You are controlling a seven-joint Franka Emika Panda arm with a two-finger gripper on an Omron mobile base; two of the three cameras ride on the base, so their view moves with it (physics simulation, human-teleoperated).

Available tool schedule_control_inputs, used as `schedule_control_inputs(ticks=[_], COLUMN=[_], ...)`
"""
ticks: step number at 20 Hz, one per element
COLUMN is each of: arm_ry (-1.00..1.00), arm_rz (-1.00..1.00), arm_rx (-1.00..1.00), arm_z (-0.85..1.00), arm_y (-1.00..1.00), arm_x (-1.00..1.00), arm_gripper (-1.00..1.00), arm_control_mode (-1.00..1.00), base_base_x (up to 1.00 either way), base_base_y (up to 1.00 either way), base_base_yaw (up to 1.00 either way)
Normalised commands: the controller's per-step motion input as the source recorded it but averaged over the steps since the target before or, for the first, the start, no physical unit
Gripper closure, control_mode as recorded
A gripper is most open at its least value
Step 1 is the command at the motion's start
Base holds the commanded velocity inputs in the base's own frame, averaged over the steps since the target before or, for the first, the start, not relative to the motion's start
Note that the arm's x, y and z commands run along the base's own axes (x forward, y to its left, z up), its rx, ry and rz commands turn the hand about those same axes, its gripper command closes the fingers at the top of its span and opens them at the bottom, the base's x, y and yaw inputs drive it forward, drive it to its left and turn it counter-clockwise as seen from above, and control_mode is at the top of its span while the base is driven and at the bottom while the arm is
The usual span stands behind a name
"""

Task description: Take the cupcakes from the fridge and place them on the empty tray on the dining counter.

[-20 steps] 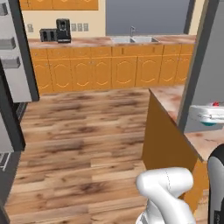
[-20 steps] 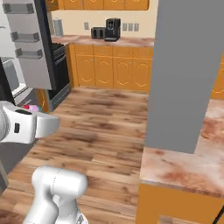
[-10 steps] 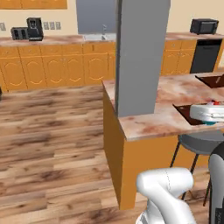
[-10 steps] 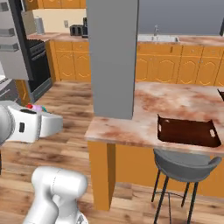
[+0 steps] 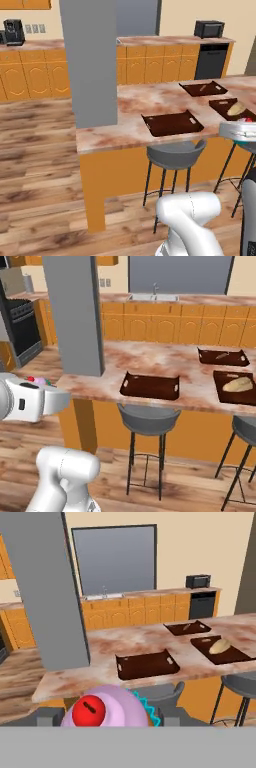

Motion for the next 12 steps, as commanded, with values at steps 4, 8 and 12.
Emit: schedule_control_inputs(ticks=[4,8,12], arm_ry=[0.00,0.00,0.00], arm_rz=[0.00,0.00,0.00], arm_rx=[0.00,0.00,0.00], arm_z=[0.00,0.00,0.00], arm_y=[0.00,0.00,0.00], arm_x=[0.00,0.00,0.00], arm_gripper=[1.00,1.00,1.00], arm_control_mode=[1.00,1.00,1.00], base_base_x=[1.00,1.00,0.93], base_base_y=[-0.81,-0.27,-0.01], base_base_yaw=[0.14,0.18,0.08])
